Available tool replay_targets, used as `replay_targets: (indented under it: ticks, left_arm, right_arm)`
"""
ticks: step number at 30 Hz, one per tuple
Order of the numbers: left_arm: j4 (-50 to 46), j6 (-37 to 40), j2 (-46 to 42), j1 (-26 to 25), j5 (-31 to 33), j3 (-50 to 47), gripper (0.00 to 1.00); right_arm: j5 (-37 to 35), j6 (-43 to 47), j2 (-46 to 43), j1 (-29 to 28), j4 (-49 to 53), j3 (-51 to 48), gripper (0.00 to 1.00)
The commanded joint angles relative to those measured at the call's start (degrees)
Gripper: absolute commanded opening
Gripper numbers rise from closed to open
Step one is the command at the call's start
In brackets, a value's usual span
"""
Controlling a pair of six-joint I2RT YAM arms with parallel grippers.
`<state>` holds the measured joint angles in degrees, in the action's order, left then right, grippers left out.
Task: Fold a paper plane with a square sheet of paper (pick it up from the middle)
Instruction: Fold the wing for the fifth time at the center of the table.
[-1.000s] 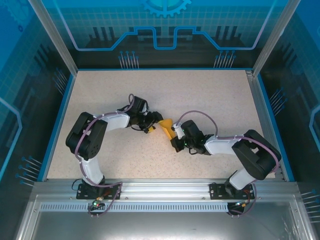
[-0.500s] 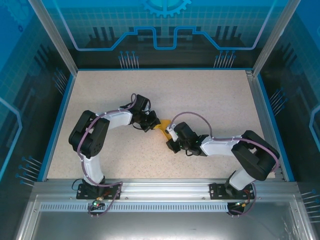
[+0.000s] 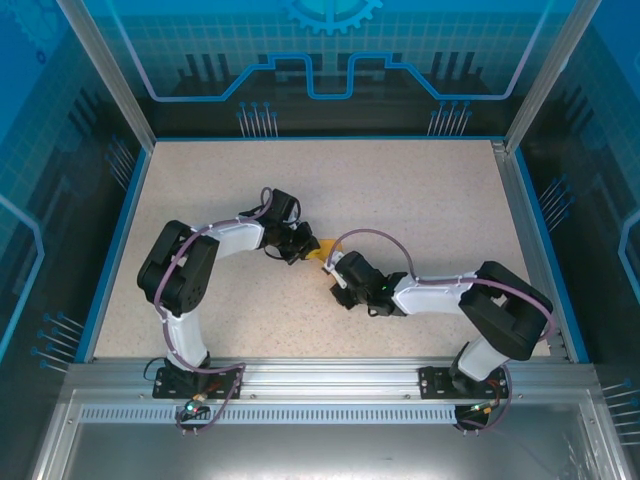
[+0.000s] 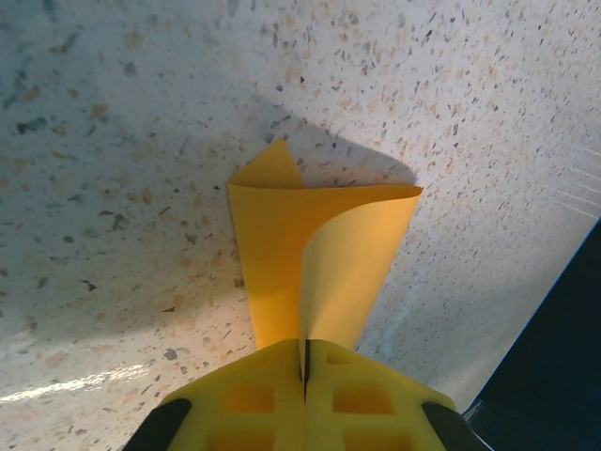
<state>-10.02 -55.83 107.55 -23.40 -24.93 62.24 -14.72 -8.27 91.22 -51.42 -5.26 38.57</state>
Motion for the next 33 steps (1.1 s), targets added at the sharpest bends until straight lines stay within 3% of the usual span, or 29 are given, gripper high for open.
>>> replay_targets:
  ticks: [1, 7, 13, 16, 23, 33]
  left_arm:
    - [-0.2, -1.5, 0.7, 0.5, -0.9, 0.6, 0.0]
    - [0.0, -1.6, 0.5, 0.6, -1.2, 0.2, 0.0]
    - [0.0, -0.9, -0.4, 0.7, -0.6, -0.2, 0.01]
    - [-1.2, 0.3, -2.0, 0.8, 1.0, -0.5, 0.09]
    - [-5.0, 2.3, -7.5, 1.3, 6.6, -1.8, 0.43]
    - [-7.2, 4.0, -13.3, 1.5, 10.8, -3.2, 0.49]
  right_arm:
    - [-2.6, 1.1, 1.5, -1.0, 2.1, 1.8, 0.25]
    - [-3.0, 0.8, 1.3, -1.2, 1.3, 1.6, 0.19]
    - [-2.3, -0.2, 1.0, -1.0, 1.6, 1.5, 0.06]
    - [1.0, -1.4, 0.7, 0.2, 1.3, 1.3, 0.0]
    - [11.5, -5.0, 1.5, 4.9, -1.3, -0.3, 0.0]
    - [26.5, -10.4, 3.3, 11.7, -6.3, -2.6, 0.0]
